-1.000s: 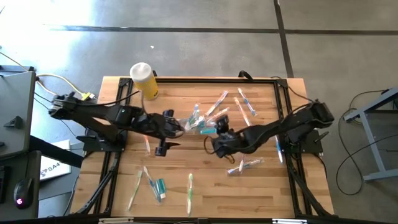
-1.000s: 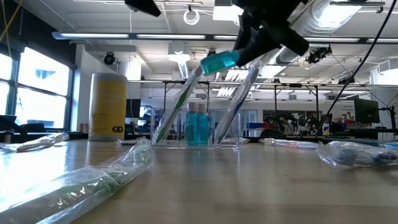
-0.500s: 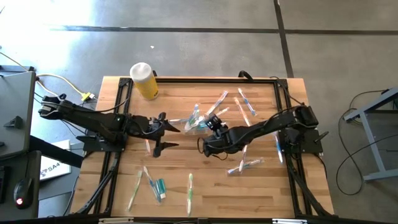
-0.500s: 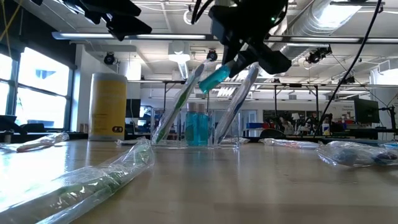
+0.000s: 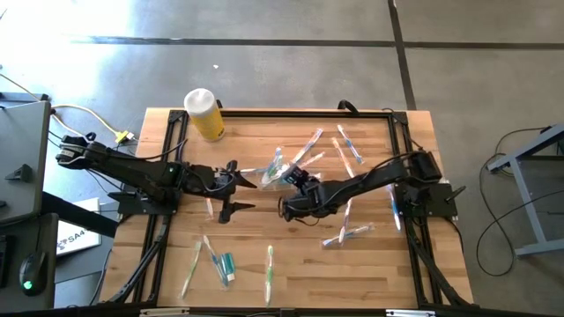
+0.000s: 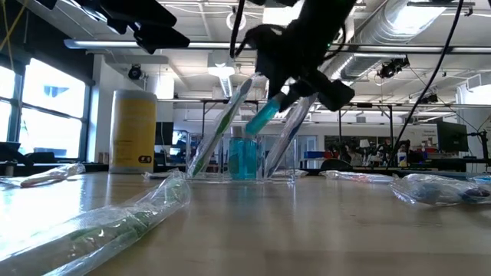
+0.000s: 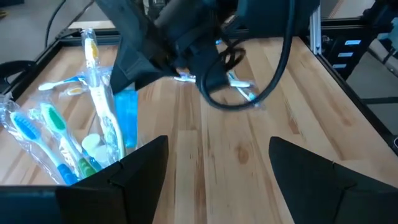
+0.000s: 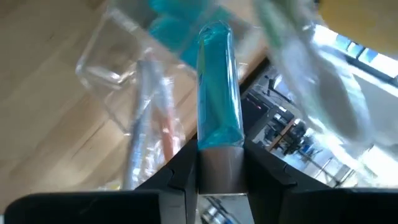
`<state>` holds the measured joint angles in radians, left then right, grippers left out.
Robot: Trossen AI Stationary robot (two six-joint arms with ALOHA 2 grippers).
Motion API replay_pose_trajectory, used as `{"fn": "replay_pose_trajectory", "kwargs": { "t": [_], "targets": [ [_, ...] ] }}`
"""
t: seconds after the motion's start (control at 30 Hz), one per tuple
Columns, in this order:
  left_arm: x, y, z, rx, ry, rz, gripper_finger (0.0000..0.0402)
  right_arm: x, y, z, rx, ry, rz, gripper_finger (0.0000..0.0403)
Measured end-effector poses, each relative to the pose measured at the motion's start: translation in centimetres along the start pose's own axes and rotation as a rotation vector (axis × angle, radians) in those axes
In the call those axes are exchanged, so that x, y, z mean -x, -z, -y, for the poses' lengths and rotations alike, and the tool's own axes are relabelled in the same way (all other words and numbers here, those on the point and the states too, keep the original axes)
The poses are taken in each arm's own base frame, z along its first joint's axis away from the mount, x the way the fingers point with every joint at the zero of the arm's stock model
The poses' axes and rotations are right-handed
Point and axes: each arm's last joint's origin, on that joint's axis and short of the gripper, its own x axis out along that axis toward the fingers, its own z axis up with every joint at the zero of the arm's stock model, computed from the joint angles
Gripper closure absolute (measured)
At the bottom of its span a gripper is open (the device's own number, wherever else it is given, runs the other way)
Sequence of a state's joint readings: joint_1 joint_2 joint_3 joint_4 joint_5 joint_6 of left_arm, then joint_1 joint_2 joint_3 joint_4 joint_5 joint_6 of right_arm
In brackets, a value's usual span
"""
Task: Pick & Place toothbrushing station
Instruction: Put the blue mouthwash into the transparent organizer
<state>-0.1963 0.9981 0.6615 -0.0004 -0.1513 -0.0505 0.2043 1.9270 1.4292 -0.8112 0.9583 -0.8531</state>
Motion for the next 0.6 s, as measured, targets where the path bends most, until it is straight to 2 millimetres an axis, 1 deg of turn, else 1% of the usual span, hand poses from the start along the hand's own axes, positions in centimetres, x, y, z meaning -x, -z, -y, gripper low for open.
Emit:
{"fn": "replay_pose_trajectory", "kwargs": {
  "t": [0.2, 0.3, 0.6],
  "targets": [
    [0.0, 0.01, 0.01, 0.004, 0.003, -0.001, 0.013, -0.89, -0.49, -0.06, 0.057, 0.013, -0.024, 0.0315],
    [0.0, 0.0, 0.01, 0.004, 0.003, -0.001, 0.013, -1.06, -0.36, 0.01, 0.11, 0.022, -0.046, 0.0315],
    [0.0, 0.0, 0.01, 0.004, 0.003, -0.001, 0.013, -1.24, -0.2, 0.2, 0.37, 0.028, -0.072, 0.0315]
  ]
}}
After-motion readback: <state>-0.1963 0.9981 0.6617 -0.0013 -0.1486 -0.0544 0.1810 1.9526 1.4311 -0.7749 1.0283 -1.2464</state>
